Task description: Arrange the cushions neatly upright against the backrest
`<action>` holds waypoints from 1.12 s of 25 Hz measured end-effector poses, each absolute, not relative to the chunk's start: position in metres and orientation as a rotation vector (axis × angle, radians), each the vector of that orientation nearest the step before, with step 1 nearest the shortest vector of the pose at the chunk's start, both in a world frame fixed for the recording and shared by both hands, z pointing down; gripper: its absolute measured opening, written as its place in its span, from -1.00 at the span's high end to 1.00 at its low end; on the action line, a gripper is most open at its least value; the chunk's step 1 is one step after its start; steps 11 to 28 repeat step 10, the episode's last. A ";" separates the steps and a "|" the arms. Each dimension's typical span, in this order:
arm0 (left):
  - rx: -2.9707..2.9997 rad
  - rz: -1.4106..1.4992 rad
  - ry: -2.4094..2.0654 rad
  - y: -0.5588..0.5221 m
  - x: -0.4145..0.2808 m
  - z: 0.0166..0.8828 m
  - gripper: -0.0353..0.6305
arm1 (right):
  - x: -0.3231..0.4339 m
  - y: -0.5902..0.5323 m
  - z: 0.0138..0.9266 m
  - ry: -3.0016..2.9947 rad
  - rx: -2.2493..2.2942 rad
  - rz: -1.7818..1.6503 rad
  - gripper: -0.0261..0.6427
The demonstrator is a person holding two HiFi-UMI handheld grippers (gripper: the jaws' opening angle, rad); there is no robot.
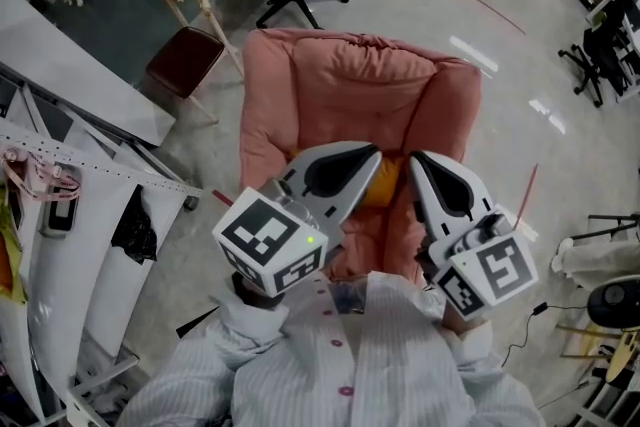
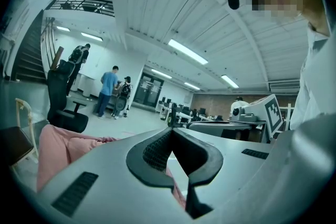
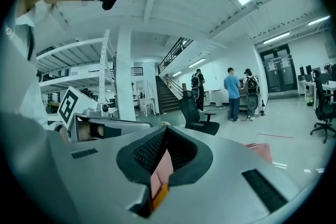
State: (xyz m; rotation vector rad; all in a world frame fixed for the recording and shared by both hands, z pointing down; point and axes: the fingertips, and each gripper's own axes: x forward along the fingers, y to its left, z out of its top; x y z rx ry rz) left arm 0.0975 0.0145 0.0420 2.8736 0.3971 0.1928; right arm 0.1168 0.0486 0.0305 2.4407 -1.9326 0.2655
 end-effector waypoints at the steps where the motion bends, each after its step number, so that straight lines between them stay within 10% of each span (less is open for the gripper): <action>1: 2.875 0.195 0.398 0.015 0.097 0.042 0.87 | 0.117 0.049 0.030 -1.930 2.441 0.265 0.88; 28: 2.882 0.207 0.398 0.019 0.093 0.043 0.87 | 0.109 0.052 0.035 -1.915 2.419 0.271 0.88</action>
